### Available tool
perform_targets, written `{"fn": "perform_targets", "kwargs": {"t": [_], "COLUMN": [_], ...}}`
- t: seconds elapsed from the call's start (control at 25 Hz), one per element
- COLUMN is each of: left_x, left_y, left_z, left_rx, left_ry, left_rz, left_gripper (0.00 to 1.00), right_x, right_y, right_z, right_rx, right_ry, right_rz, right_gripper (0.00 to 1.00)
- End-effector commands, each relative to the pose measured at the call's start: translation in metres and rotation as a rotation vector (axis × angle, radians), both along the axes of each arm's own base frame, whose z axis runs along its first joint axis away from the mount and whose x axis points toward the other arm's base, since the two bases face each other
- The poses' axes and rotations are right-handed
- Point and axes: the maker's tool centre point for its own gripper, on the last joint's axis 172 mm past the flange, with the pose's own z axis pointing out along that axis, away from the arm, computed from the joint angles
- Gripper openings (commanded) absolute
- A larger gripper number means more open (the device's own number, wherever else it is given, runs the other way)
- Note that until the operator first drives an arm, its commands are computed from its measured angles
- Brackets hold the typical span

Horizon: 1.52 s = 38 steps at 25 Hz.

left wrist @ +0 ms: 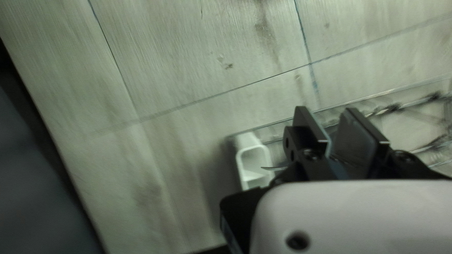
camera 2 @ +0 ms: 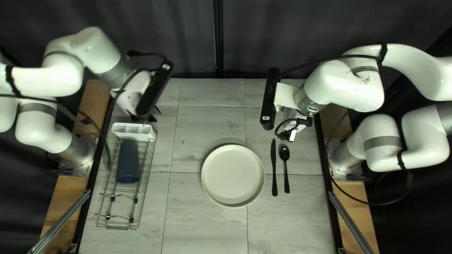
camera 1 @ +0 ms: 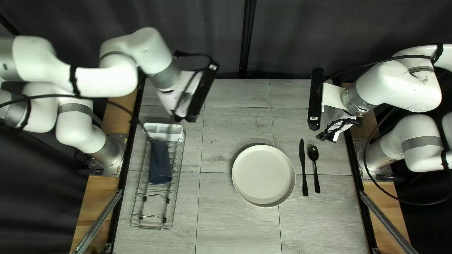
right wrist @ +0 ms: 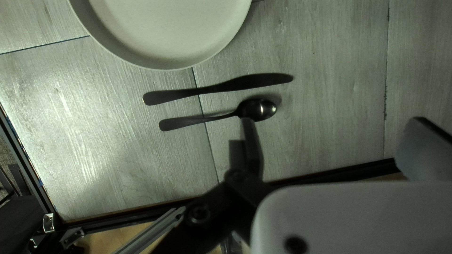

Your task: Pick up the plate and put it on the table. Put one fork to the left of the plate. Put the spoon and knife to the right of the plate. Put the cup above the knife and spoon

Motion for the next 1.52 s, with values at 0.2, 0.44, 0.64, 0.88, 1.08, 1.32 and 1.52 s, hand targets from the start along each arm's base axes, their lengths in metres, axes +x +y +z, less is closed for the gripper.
{"fn": "perform_targets", "kwargs": {"t": [0.2,0.44,0.64,0.88,1.08,1.32,1.52], "left_x": [0.015,0.020,0.036,0.037,0.040,0.048,0.048], "left_y": [-0.016,-0.030,-0.028,-0.043,-0.037,-0.060,-0.060], "left_z": [-0.004,0.000,-0.013,-0.007,-0.014,-0.022,-0.022], "left_rx": [-0.149,-0.154,-0.376,-0.409,-0.462,-0.567,-0.567], "left_ry": [0.067,0.100,0.133,0.188,0.196,0.257,0.257], "left_rz": [0.347,0.413,0.595,0.759,0.825,1.275,1.275], "left_gripper": [0.00,0.00,0.00,0.00,0.00,0.00,0.00], "right_x": [0.000,0.000,0.000,0.000,0.000,0.000,0.000], "right_y": [0.000,0.000,0.000,0.000,0.000,0.000,0.000], "right_z": [0.000,0.000,0.000,0.000,0.000,0.000,0.000], "right_rx": [0.000,0.000,0.000,0.000,0.000,0.000,0.000], "right_ry": [0.000,0.000,0.000,0.000,0.000,0.000,0.000], "right_rz": [0.000,0.000,0.000,0.000,0.000,0.000,0.000], "right_gripper": [1.00,1.00,1.00,1.00,1.00,1.00,1.00]}}
